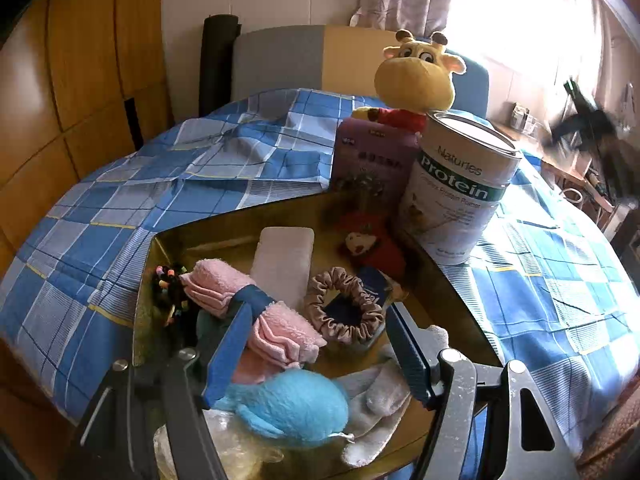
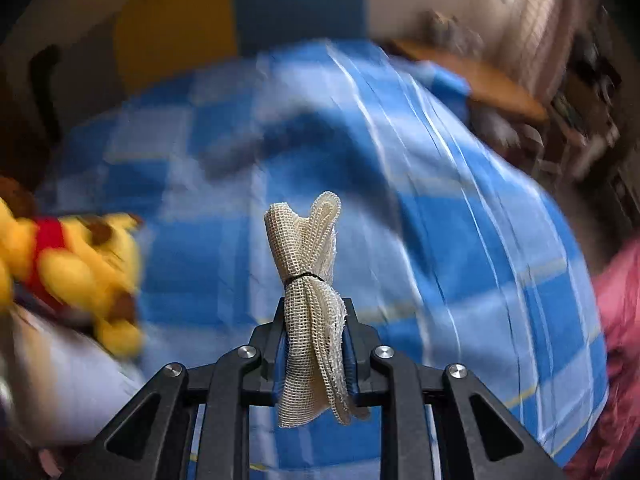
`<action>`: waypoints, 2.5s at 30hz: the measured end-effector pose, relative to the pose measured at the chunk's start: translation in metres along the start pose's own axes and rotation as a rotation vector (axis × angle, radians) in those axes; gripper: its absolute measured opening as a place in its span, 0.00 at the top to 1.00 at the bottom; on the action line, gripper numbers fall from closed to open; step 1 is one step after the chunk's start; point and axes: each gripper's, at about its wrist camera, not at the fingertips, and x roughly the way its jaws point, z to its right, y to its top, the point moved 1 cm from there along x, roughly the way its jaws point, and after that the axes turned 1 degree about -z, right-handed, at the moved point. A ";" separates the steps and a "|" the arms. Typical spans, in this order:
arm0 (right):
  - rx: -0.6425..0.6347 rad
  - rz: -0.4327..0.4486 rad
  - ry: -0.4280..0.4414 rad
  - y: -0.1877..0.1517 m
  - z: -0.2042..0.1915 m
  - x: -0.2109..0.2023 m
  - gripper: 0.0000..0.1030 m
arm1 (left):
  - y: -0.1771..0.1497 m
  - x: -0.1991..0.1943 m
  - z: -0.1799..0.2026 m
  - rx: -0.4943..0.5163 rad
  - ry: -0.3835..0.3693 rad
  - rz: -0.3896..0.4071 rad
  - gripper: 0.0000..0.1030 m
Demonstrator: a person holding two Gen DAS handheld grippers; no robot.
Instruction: Organize soft objects
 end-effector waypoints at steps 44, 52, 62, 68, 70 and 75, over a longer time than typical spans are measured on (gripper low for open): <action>-0.679 -0.115 0.618 -0.222 -0.305 -0.062 0.79 | -0.026 -0.008 -0.030 -0.081 0.062 -0.002 0.27; -0.717 -0.112 0.409 -0.271 -0.320 -0.021 0.80 | -0.028 -0.008 -0.052 -0.153 0.122 0.001 0.17; -0.717 -0.035 0.413 -0.275 -0.330 -0.032 0.62 | -0.024 -0.023 -0.067 -0.209 0.181 0.042 0.00; -0.663 0.058 0.476 -0.278 -0.309 -0.064 0.36 | -0.025 -0.031 -0.063 -0.220 0.182 0.056 0.00; -0.639 0.083 0.488 -0.279 -0.302 -0.074 0.35 | -0.025 -0.035 -0.061 -0.220 0.180 0.065 0.00; -0.538 0.157 0.448 -0.286 -0.277 -0.090 0.35 | -0.027 -0.040 -0.055 -0.221 0.203 0.070 0.00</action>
